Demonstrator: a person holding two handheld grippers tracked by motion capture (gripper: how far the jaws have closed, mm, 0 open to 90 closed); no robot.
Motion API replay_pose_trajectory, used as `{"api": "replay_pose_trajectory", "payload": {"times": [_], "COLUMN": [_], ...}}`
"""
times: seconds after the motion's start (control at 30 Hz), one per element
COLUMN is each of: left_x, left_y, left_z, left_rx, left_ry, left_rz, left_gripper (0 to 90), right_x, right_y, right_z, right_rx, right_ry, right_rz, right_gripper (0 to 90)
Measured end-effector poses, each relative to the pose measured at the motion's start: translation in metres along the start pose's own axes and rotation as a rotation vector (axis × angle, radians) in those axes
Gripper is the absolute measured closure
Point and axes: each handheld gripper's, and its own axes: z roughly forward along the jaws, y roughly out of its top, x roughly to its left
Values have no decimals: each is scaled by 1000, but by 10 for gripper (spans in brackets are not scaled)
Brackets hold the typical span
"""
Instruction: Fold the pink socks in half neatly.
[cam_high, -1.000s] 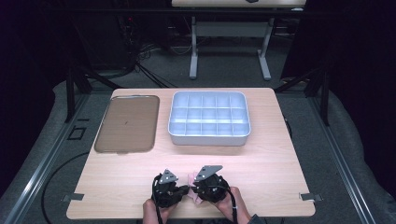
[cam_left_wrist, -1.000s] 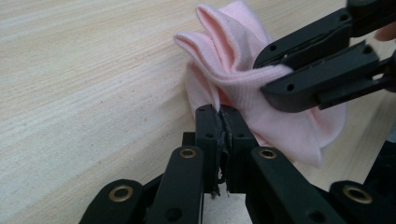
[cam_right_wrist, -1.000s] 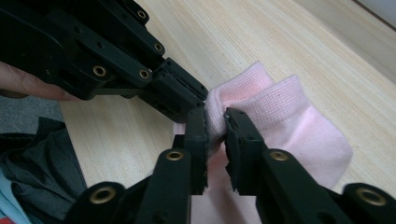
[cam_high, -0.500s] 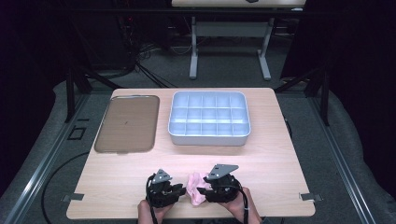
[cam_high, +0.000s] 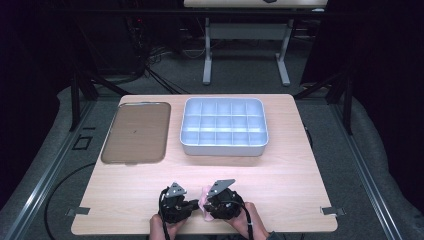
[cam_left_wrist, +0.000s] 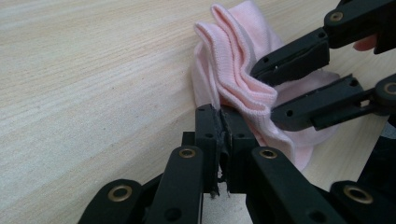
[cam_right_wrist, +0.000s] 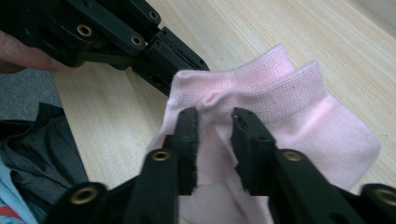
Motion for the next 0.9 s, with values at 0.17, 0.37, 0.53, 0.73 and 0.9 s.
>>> {"api": "replay_pose_trajectory", "payload": {"times": [0.17,0.37,0.53,0.73,0.9], "left_x": [-1,-3,-4,-4,-4], "left_y": [0,0,0,0,0], "left_z": [0,0,0,0,0], "left_rx": [4,-1,0,-2,-1], "left_ry": [11,21,28,30,35], "left_rz": [18,14,16,12,15], "left_gripper": [871,871,872,872,872], "right_x": [-1,-1,3,6,8], "right_y": [-3,-5,-3,1,0], "right_z": [0,-3,-9,-12,0], "right_rx": [27,-22,-158,-146,-90], "right_ry": [5,-4,-11,81,109], "right_rz": [-14,-10,1,-35,-64], "right_gripper": [853,874,874,874,870]}}
